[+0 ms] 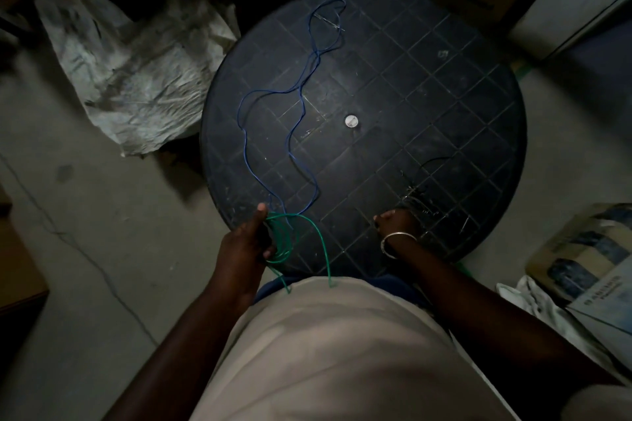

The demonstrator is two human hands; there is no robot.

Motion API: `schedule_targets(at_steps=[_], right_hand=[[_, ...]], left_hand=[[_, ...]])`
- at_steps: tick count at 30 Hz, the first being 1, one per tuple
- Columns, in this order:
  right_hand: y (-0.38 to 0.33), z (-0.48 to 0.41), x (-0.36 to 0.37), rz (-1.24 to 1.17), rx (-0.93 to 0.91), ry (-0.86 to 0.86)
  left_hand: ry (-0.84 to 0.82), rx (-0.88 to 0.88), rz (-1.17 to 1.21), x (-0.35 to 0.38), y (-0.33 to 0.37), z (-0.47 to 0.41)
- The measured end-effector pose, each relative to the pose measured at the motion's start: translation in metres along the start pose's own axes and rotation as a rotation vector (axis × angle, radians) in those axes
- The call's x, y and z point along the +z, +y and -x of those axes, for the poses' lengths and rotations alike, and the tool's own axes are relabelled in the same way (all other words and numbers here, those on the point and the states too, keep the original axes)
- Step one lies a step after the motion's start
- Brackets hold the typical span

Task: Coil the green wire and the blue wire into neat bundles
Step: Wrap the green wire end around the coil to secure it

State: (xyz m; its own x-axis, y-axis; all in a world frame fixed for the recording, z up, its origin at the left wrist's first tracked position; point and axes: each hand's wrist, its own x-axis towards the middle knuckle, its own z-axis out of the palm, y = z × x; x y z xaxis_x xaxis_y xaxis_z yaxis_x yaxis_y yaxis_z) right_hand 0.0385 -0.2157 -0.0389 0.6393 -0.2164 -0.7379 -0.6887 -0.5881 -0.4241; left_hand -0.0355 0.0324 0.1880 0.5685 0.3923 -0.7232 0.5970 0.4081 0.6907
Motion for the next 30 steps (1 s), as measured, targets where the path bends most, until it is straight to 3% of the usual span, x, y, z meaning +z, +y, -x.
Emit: schedule_targets(at_steps=[4, 13, 16, 22, 30], right_hand=[[-0.027, 0.045, -0.025, -0.502, -0.107, -0.110], [-0.113, 0.168, -0.137, -0.731, -0.489, -0.268], [-0.133, 0.200, -0.161, -0.687, -0.620, -0.367], [-0.136, 0.215, -0.156, -0.326, -0.778, -0.518], [-0.128, 0.209, -0.124, -0.001, -0.932, -0.318]], left_hand=[[-0.034, -0.011, 0.099, 0.001, 0.005, -0.007], [-0.047, 0.014, 0.111, 0.017, 0.018, -0.010], [-0.077, 0.007, 0.134, 0.022, 0.020, -0.005], [-0.102, 0.017, 0.144, 0.019, 0.016, -0.006], [-0.152, 0.043, 0.138, 0.017, 0.018, 0.000]])
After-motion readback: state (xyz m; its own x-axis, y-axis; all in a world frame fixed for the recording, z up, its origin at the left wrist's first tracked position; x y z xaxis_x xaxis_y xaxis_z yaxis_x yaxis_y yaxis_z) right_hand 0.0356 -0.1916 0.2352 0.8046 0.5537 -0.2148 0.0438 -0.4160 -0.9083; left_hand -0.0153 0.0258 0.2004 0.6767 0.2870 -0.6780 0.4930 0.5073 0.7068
